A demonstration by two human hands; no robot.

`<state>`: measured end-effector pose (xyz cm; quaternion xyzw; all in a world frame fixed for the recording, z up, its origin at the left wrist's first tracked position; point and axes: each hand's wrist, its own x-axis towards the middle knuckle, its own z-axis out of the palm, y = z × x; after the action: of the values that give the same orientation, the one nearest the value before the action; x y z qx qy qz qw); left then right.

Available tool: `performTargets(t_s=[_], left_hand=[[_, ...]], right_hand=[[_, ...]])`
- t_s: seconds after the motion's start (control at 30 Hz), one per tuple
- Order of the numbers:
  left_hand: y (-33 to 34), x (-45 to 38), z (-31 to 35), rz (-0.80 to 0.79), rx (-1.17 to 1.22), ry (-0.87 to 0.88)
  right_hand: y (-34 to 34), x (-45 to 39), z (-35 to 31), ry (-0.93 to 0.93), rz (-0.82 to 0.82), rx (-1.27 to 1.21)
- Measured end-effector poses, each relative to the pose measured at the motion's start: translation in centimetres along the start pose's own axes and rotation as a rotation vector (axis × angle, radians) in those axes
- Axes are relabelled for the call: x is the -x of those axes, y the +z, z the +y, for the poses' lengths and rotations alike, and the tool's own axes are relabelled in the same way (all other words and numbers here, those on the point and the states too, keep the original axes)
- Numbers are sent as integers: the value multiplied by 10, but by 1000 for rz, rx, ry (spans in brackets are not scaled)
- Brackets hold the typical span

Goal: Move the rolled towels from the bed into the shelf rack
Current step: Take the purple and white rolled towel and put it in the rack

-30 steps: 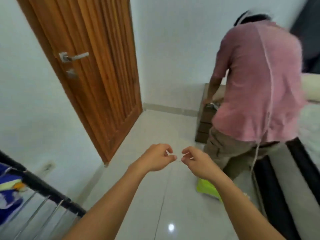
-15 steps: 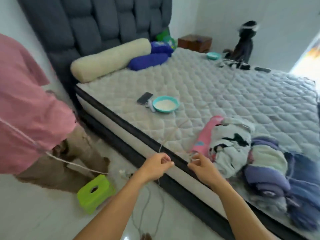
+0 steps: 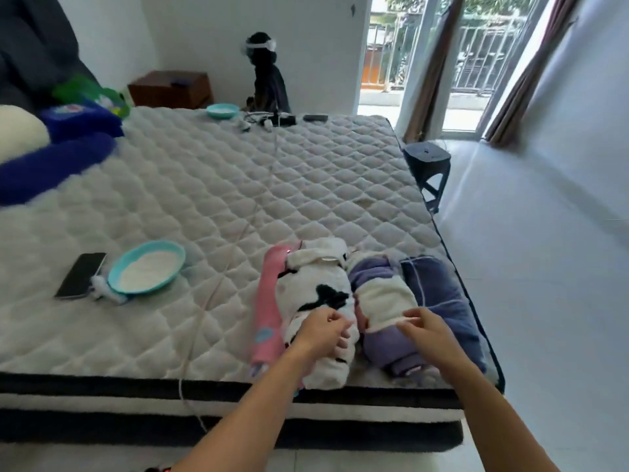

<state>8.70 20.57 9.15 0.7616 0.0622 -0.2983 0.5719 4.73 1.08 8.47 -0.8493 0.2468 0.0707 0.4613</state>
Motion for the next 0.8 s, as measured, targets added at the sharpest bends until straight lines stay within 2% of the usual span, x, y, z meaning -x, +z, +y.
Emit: performTargets(t_s=[0.1, 0.2, 0.3, 0.43, 0.57, 0.8], left_hand=[[35, -17, 10, -230, -65, -227], [59, -40, 2, -332, -81, -468], [72, -62, -10, -301, 48, -597], [84, -82, -17, -210, 257, -622], [94, -90, -11, -122, 322, -671], [101, -94, 2, -23, 398, -680]], right_hand=[[-13, -29, 12, 74, 21, -51], [-20, -74, 10, 70, 1, -74], [-21, -128, 4, 12, -65, -9], [-12, -187, -8, -37, -203, 45], [8, -219, -15, 28, -379, 12], [21, -240, -7, 128, -362, -23]])
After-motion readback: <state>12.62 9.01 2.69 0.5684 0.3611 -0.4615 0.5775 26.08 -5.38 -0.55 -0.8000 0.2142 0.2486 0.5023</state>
